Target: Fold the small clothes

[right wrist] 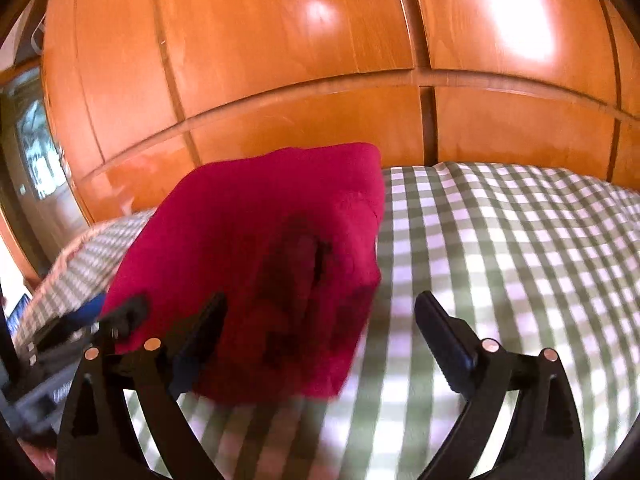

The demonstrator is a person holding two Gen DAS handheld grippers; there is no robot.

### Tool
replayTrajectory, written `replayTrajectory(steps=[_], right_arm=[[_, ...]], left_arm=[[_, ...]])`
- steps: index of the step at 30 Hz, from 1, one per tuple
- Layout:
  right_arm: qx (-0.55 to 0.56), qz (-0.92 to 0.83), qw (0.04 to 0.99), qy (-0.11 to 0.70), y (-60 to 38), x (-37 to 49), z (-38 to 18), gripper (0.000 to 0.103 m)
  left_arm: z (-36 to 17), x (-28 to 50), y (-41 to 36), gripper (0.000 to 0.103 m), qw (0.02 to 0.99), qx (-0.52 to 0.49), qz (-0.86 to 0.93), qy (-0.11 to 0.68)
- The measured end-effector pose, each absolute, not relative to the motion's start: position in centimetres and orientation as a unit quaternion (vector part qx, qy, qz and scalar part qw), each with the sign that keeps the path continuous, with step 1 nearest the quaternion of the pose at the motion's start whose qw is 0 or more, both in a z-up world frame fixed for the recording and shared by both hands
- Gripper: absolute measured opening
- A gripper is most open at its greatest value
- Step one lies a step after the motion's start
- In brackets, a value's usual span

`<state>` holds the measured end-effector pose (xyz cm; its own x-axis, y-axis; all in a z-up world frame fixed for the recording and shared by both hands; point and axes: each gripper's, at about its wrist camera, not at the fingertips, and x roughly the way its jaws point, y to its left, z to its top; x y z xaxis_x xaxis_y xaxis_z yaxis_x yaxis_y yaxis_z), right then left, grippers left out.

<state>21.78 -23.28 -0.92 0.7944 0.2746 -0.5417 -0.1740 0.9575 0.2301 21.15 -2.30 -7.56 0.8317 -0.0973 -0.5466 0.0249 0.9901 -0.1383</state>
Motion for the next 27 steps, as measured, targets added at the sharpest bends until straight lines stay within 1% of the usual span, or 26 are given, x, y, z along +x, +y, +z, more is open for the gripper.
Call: replayTrajectory(steps=[3, 5, 7, 11, 12, 14, 18, 22, 27], right_arm=[[0.038, 0.049, 0.94, 0.335, -22.8, 22.1, -1.7, 0.094], [0.053, 0.033, 0.929, 0.365, -23.5, 23.1, -2.6, 0.095], [0.062, 0.032, 0.926, 0.372, -23.9, 23.2, -3.0, 0.097], [0.066, 0.035, 0.925, 0.372, -24.0, 23.4, -3.1, 0.099], [0.067, 0.038, 0.928, 0.366, -24.0, 23.2, -3.0, 0.1], [0.058, 0.034, 0.936, 0.345, -24.0, 22.5, -2.4, 0.101], [0.023, 0.042, 0.956, 0.289, -22.5, 19.3, -0.8, 0.101], [0.002, 0.044, 0.966, 0.255, -21.7, 16.6, 0.0, 0.101], [-0.01, 0.034, 0.975, 0.219, -21.1, 13.2, 0.8, 0.101]], left_arm=[[-7.9, 21.6, -2.3, 0.076, 0.95, -0.051, -0.004, 0.307], [-8.5, 22.1, -2.2, 0.076, 0.943, -0.05, 0.001, 0.33], [-8.8, 22.4, -2.3, 0.076, 0.939, -0.047, 0.0, 0.341], [-8.6, 22.2, -2.2, 0.076, 0.94, -0.049, -0.001, 0.339], [-8.5, 22.1, -2.2, 0.076, 0.94, -0.047, 0.001, 0.337], [-8.2, 21.4, -2.5, 0.089, 0.942, -0.035, 0.016, 0.333], [-7.3, 19.4, -2.3, 0.099, 0.951, -0.03, 0.027, 0.307], [-6.6, 17.8, -2.4, 0.099, 0.956, -0.018, 0.032, 0.29], [-5.6, 15.0, -2.5, 0.099, 0.969, -0.007, 0.031, 0.246]])
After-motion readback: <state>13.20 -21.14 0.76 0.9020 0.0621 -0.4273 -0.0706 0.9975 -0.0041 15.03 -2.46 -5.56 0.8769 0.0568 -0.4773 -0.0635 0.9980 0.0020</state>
